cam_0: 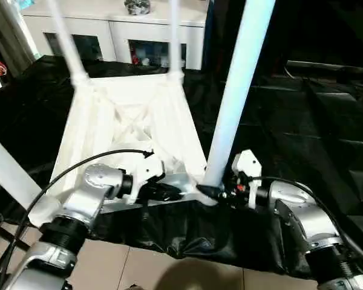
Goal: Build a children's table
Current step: Rotate leg to tighten
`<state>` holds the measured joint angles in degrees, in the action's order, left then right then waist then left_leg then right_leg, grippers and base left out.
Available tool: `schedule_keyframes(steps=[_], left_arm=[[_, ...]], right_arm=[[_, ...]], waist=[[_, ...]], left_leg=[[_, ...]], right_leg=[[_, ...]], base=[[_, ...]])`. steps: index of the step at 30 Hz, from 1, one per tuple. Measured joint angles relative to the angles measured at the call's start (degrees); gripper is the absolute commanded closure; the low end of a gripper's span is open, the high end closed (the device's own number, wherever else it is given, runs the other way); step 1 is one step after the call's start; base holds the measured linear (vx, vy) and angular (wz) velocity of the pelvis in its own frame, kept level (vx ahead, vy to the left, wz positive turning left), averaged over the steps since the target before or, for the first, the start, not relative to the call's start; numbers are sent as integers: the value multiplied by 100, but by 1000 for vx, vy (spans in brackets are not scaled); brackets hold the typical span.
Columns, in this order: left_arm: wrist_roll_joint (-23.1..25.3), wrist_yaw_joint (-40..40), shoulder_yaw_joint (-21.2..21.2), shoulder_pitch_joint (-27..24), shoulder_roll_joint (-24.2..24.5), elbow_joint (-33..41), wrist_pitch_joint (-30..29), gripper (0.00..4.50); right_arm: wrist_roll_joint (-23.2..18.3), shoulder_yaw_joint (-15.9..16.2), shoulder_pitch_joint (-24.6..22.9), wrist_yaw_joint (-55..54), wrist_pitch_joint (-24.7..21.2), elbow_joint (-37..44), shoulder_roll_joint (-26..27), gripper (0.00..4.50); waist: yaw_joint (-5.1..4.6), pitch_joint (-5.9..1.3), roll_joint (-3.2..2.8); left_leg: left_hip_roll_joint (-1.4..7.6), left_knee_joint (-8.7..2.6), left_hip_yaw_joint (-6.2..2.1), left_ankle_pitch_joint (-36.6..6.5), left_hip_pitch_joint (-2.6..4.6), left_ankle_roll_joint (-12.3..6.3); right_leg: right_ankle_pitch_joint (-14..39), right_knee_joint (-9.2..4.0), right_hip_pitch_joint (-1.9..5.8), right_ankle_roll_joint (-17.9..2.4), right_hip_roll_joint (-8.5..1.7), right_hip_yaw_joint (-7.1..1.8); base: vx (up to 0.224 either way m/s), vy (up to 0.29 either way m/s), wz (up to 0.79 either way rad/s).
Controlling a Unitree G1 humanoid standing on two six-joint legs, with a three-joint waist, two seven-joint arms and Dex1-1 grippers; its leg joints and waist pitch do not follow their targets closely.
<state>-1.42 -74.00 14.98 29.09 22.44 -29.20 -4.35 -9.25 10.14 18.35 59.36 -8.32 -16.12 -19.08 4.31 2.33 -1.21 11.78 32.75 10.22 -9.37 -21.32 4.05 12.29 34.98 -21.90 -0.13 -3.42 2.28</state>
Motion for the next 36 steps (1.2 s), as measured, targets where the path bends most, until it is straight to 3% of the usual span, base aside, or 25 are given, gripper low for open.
schedule_keyframes(steps=[8,20,25,28,36], left_arm=[[-11,-197,2,50,74,-172,223,450],[5,-10,-4,79,2,-277,288,450],[171,870,-127,115,-323,-331,48,450],[311,1570,-185,162,-697,-327,-237,450],[536,2600,-263,208,-1289,-223,-712,450]], right_arm=[[25,107,41,135,47,3,-70,249],[47,94,23,-11,64,1,0,253],[324,-157,32,-1341,123,-280,580,254],[502,-397,177,-2407,115,-575,1020,254],[843,-743,512,-4204,125,-1032,1799,256]], waist=[[65,-1,3],[85,-4,1],[25,-5,4],[-83,-6,19],[-166,-18,25]], left_leg=[[3,0,1,0,1,0],[2,2,1,1,5,1],[1,6,1,1,30,2],[-4,5,1,1,31,2],[-3,3,1,2,26,3]], right_leg=[[0,3,-2,0,1,1],[0,7,3,0,0,2],[-11,19,15,-13,0,-6],[-7,17,14,-1,-3,-9],[-11,8,8,-6,-1,-10]], base=[[0,0,0],[0,0,0],[0,0,0],[0,0,0],[0,0,0]])
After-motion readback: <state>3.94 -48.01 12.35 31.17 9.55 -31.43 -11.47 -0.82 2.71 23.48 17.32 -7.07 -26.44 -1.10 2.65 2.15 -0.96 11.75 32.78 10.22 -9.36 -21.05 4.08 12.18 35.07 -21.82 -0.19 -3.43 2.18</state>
